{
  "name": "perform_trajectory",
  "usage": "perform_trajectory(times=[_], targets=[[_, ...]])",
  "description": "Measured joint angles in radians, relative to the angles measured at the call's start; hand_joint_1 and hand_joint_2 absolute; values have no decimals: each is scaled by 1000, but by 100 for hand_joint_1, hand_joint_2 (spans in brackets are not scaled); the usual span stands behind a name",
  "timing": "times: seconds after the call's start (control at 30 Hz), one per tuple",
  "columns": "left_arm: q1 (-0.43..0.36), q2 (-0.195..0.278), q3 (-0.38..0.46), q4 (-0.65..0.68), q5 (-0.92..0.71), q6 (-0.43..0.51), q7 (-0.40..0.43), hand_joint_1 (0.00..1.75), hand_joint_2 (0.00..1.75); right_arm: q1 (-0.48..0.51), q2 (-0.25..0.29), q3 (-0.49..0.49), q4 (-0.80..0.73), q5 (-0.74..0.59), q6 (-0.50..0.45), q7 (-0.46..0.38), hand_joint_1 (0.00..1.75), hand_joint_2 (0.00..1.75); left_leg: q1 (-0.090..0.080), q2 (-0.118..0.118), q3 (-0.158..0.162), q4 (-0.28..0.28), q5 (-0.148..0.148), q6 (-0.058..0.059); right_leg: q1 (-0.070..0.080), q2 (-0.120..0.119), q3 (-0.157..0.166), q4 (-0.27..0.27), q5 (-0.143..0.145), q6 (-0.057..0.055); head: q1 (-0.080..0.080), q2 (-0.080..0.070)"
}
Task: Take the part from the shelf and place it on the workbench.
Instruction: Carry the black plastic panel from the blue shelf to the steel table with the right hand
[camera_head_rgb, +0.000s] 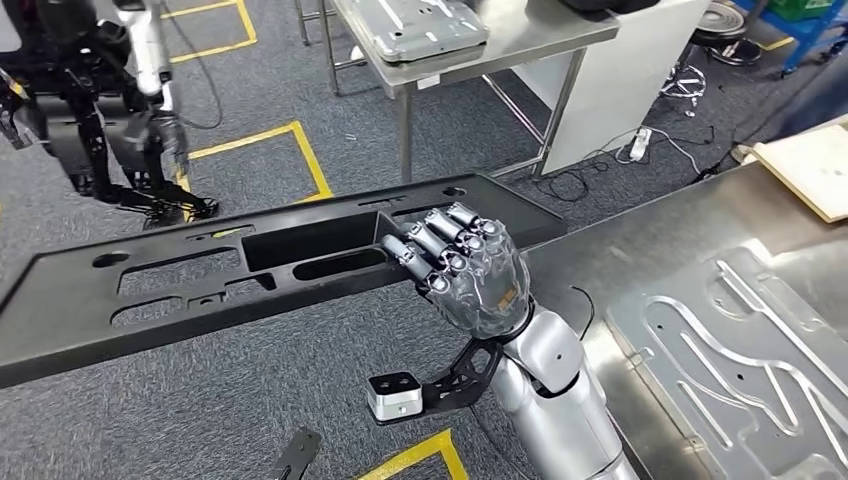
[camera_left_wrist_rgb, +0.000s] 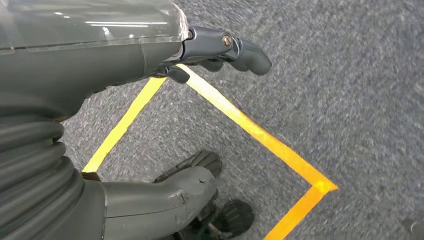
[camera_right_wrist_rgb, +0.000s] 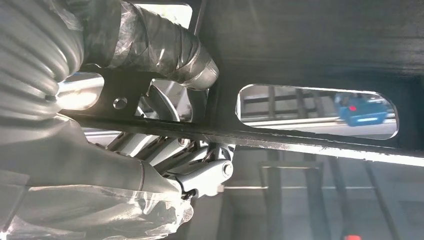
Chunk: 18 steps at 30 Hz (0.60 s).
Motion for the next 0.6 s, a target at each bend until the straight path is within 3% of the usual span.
perform_trajectory(times=[0.07, 0.13, 0.2, 0.23, 0.27, 0.3, 0.37, 0.43, 0.5, 0.53, 0.6], targets=[[-3, 0, 0, 0, 0, 0, 0, 0, 175, -1, 0, 0, -2, 0, 0, -2, 175, 175, 4, -27, -7, 26, -25, -11, -6, 21, 4, -9, 6, -13, 0, 0], [-3, 0, 0, 0, 0, 1, 0, 0, 175, -2, 0, 0, -3, 0, 0, -3, 175, 175, 8, -81, -49, 126, -84, -18, -10, 41, 5, -13, 11, -22, -1, 0], [1, 1, 0, 0, 0, 1, 1, 0, 175, -2, 0, 0, -2, 0, 0, -4, 175, 175, 9, -105, -108, 249, -131, -21, -9, 67, 3, -11, 13, -25, -1, 0], [2, 2, 0, 0, 0, 1, 1, 0, 175, -2, 0, 0, -2, 0, 0, -5, 175, 175, 9, -108, -122, 275, -130, -21, -9, 82, 2, -8, 13, -25, -1, 0], [3, 2, 0, 0, 0, 1, 1, 0, 175, -1, 0, 0, -2, -1, 0, -6, 175, 175, 9, -110, -119, 263, -109, -20, -9, 96, 1, -6, 12, -24, -1, 0], [2, 3, 0, 0, 0, 1, 2, 0, 175, -1, 0, 0, -2, -1, 0, -6, 175, 175, 10, -116, -99, 216, -74, -18, -9, 111, 0, -3, 12, -24, -1, 0], [0, 4, 0, 0, 0, 1, 2, 0, 175, -2, 0, 0, -2, -1, 0, -6, 175, 175, 14, -158, -44, 86, -14, -12, -9, 137, -3, 3, 11, -19, 0, 0], [0, 5, 0, 0, 0, 1, 2, 0, 175, -2, 1, 0, -2, -1, 0, -6, 175, 175, 15, -191, -16, 21, 2, -7, -10, 161, -11, 8, 13, -7, 0, 0], [0, 5, 0, 0, -1, 0, 2, 0, 175, -2, 1, 0, -2, -1, 0, -6, 175, 175, 15, -180, -13, 14, 4, 1, -13, 183, -19, 5, 19, 8, -1, 0], [-2, 4, 0, 0, -1, 0, 2, 0, 175, -1, 0, 0, -3, -1, 0, -6, 175, 175, 15, -167, -11, 9, 8, 8, -12, 178, -22, 7, 18, 13, 0, 0], [-5, 3, -1, 0, -3, 0, 2, 0, 175, -2, 0, 0, -3, -1, 0, -6, 175, 175, 19, -140, -9, -2, 16, 24, -9, 126, -46, 55, -14, 22, 4, 0]])
